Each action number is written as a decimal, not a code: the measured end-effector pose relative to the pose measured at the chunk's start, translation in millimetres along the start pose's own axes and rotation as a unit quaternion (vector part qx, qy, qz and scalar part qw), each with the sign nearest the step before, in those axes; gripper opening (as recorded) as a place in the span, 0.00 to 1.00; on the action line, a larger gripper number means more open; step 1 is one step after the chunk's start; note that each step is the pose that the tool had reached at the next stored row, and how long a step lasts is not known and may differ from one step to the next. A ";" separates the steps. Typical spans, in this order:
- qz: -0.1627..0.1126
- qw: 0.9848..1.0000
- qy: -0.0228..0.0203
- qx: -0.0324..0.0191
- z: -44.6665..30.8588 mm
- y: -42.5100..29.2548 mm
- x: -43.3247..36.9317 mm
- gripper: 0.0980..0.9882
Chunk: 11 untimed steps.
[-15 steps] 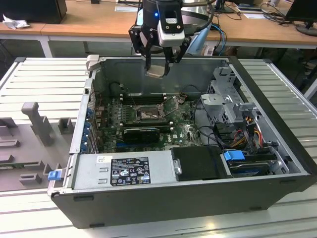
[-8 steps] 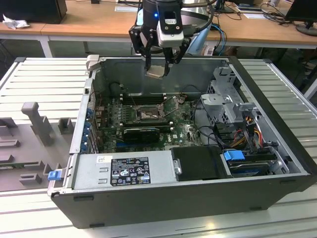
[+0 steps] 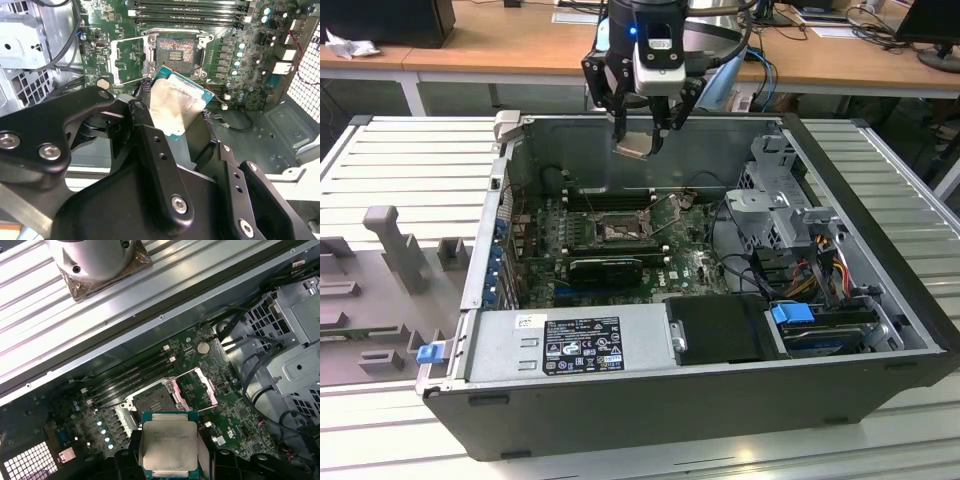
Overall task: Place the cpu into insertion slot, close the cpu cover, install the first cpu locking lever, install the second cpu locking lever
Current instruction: 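Place the cpu into insertion slot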
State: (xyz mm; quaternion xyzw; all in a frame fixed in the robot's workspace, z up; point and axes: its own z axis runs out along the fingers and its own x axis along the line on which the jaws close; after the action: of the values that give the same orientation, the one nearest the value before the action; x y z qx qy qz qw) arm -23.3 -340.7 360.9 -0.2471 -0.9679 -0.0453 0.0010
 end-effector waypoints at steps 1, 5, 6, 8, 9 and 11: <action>0.006 1.000 0.000 0.000 0.1 0.0 0.0 0.48; 0.023 1.000 -0.002 -0.001 0.1 0.0 0.0 0.48; 0.027 1.000 -0.002 -0.001 0.2 0.0 0.0 0.48; 0.034 0.999 -0.003 -0.001 0.1 0.0 0.0 0.48; 0.040 0.999 -0.003 -0.001 0.4 0.0 0.0 0.48; 0.043 0.999 -0.004 -0.001 1.1 0.0 0.0 0.48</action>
State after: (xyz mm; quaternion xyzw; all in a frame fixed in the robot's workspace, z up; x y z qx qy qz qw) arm -23.3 -340.6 359.8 -0.2886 -0.9564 -0.0452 -0.0010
